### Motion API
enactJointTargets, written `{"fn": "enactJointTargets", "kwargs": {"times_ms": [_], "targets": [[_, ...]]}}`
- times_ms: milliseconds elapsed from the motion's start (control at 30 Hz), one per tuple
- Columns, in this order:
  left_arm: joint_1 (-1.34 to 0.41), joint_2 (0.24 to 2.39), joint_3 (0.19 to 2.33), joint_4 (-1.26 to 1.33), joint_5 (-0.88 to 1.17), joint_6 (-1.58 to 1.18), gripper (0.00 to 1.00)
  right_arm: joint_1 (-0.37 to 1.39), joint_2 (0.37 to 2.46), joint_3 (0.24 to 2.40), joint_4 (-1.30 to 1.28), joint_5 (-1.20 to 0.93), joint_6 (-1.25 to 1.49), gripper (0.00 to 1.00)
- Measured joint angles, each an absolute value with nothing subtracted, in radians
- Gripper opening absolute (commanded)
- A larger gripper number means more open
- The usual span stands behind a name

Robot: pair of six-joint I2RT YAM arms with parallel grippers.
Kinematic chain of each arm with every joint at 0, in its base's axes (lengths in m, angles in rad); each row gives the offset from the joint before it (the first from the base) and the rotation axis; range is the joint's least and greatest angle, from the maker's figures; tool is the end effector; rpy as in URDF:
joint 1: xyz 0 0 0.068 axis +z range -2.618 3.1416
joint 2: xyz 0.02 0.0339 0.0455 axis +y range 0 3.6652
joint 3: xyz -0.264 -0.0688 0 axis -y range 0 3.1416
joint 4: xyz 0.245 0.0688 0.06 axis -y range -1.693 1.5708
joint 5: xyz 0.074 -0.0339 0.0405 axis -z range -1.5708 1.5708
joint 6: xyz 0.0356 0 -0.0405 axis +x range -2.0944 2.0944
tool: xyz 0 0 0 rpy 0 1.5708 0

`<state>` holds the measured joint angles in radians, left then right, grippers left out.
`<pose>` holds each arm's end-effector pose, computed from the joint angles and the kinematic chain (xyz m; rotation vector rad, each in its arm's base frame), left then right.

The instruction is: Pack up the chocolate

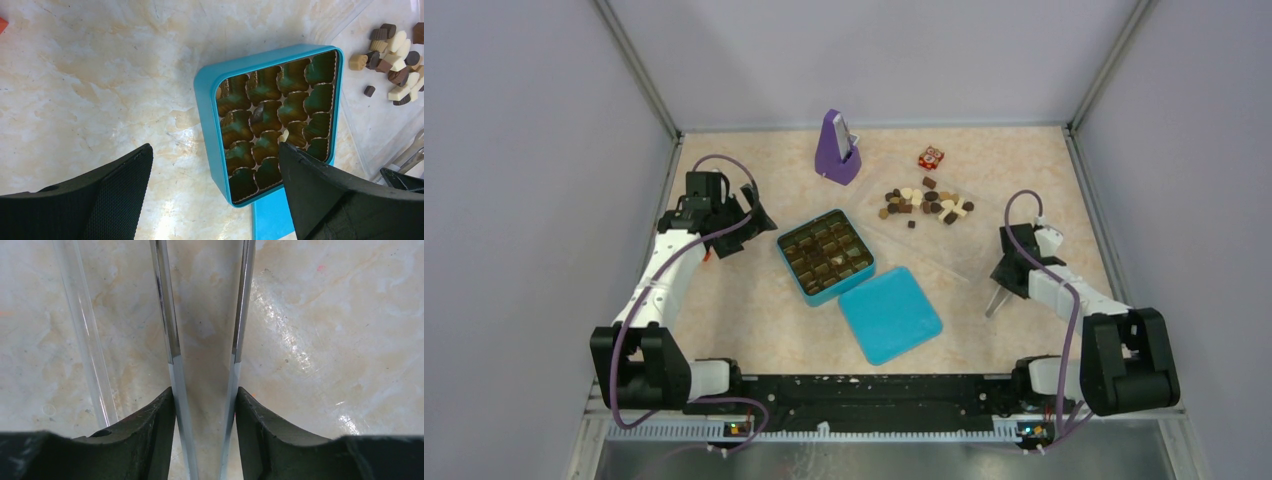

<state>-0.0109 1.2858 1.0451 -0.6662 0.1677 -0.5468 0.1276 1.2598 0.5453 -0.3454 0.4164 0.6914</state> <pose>0.2652 -0.0088 0.2808 -0.5951 2.4424 -0.4414 0.2158 0.0132 0.1567 0.8296 2.3676 -0.2250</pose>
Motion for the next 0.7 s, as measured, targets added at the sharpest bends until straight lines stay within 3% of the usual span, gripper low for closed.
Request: {"fn": "enactJointTargets", "kwargs": {"times_ms": [233, 500, 700], "targets": [[-0.011, 1.286, 1.045, -0.666, 0.168, -0.547, 0.99, 0.128, 1.26, 0.548, -0.337, 0.387, 0.689, 0.01], [-0.011, 1.286, 1.045, -0.666, 0.167, -0.547, 0.99, 0.127, 1.155, 0.658, -0.49, 0.354, 0.622, 0.0], [-0.011, 1.286, 1.045, -0.666, 0.168, -0.547, 0.99, 0.144, 1.123, 0.879, -0.612, 0.162, 0.531, 0.02]]}}
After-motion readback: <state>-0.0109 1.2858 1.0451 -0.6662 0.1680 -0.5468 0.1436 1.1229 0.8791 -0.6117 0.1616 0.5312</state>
